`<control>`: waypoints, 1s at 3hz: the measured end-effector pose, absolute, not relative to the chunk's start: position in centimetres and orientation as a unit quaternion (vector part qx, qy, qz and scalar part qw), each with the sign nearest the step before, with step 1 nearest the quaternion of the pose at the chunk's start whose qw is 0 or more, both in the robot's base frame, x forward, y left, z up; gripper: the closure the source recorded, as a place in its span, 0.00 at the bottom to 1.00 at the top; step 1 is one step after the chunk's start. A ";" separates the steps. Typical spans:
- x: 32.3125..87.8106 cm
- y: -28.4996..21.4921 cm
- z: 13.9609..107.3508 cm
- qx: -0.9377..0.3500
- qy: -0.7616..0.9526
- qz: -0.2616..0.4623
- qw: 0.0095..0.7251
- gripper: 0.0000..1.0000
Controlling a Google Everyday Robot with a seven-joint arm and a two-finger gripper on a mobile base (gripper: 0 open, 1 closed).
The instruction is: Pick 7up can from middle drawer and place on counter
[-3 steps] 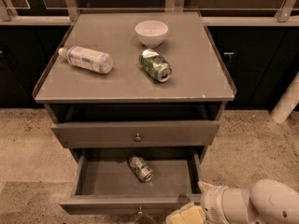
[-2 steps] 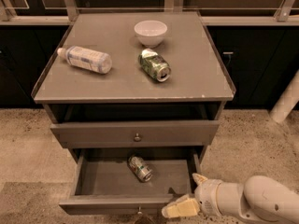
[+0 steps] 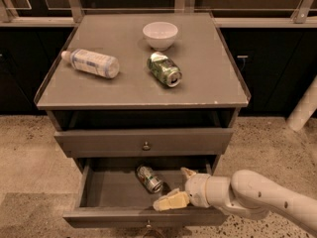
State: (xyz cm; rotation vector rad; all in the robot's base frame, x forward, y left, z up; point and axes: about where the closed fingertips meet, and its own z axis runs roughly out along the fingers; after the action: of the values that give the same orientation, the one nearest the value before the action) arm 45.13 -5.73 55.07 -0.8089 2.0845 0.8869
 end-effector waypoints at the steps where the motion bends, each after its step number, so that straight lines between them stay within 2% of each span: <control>1: 45.4 -5.2 54.8 -0.315 0.806 0.349 0.358 0.00; 3: 47.7 -1.9 53.2 -0.331 0.796 0.326 0.389 0.00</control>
Offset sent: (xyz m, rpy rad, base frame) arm 0.0119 0.0207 -0.0255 -0.0579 -0.0593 -0.0366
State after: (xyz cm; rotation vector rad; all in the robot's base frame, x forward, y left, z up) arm 47.73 -1.88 53.16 -0.8407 2.0229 0.8292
